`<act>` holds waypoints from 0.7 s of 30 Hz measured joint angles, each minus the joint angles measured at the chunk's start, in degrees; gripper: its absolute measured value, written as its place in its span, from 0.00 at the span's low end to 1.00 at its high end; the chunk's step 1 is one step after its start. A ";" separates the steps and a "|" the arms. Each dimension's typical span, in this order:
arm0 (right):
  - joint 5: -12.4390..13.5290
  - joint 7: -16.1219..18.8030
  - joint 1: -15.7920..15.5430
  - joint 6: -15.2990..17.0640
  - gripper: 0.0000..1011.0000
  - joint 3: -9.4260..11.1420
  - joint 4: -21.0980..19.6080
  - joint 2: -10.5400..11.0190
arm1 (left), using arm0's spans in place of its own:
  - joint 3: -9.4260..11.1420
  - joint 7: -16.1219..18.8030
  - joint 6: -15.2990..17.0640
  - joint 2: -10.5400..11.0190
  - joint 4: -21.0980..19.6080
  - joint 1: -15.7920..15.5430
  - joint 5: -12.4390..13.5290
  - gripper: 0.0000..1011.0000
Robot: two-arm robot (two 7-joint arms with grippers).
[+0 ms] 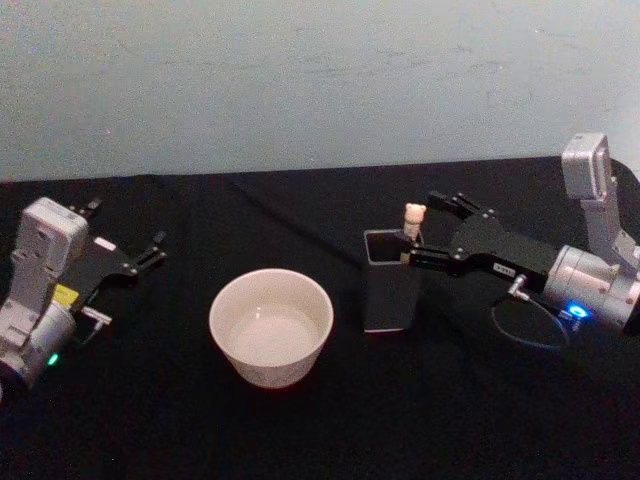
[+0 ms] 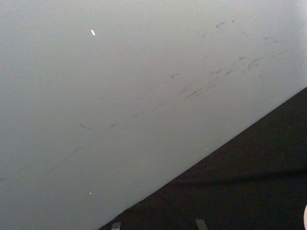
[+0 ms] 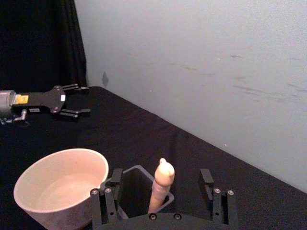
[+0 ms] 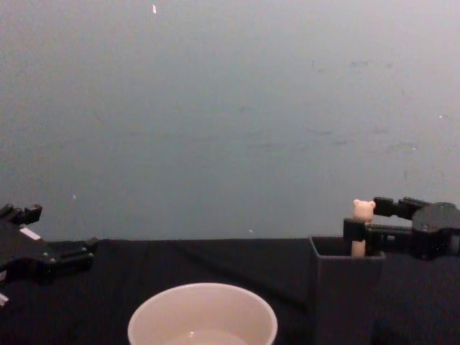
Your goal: Pick up the stirring spoon with one hand, stir inside the cup, then place it back in its original position.
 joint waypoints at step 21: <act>1.06 4.80 4.04 -0.27 0.99 -2.08 5.24 -2.19 | 0.00 0.00 0.00 0.00 0.00 0.00 0.00 0.99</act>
